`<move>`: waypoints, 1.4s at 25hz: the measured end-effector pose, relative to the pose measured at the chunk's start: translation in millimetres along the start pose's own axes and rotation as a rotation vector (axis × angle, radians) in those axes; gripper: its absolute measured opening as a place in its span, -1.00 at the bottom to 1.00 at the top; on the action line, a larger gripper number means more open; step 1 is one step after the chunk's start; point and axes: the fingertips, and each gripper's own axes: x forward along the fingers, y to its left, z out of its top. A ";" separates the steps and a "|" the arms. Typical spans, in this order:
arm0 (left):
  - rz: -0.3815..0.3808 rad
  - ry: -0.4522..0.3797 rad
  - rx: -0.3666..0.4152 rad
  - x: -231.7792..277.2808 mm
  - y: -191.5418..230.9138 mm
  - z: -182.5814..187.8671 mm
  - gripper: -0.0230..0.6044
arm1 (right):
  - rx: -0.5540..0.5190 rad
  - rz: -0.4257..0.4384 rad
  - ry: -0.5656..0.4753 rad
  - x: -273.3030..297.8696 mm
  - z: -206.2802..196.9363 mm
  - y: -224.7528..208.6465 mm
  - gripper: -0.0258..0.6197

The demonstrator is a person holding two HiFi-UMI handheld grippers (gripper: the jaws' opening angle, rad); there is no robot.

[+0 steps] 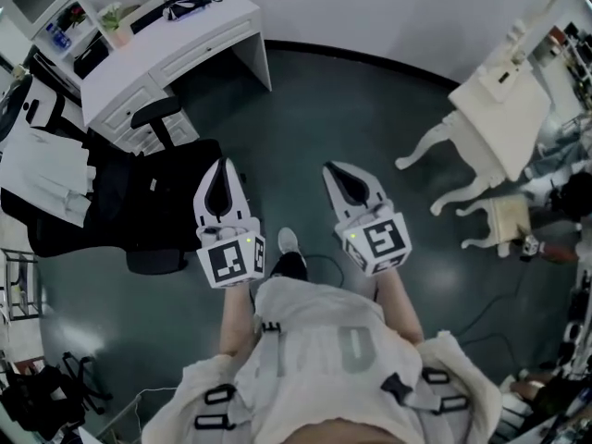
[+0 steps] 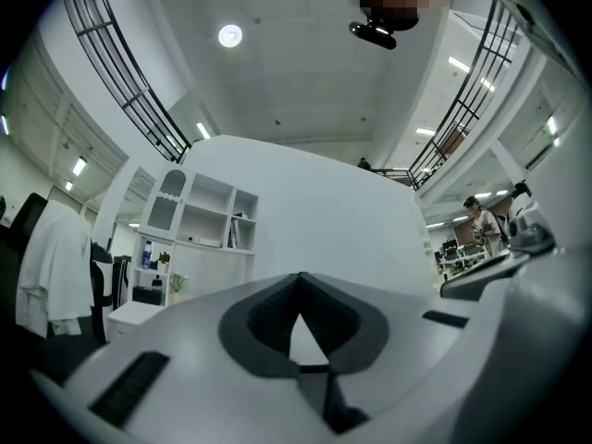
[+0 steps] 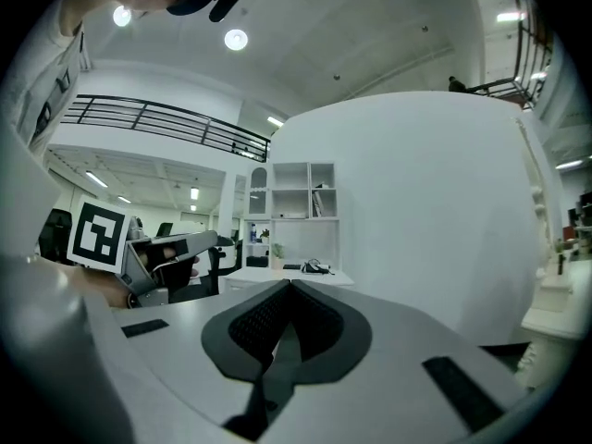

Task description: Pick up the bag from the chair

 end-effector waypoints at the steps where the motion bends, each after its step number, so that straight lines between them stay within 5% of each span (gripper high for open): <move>1: 0.006 -0.004 0.010 15.5 7.2 -2.2 -0.91 | -0.006 0.017 0.004 19.7 1.4 -3.4 -0.91; 13: 0.187 0.042 -0.025 125.5 146.1 -28.0 -0.91 | 0.015 0.170 0.067 213.5 29.6 6.6 -0.91; 24: 0.411 0.046 -0.037 100.4 224.7 -33.9 -0.91 | -0.002 0.382 0.056 281.3 41.7 64.1 -0.91; 35: 0.775 0.045 0.033 14.2 290.1 -24.2 -0.91 | -0.012 0.790 -0.001 336.0 51.3 172.0 -0.90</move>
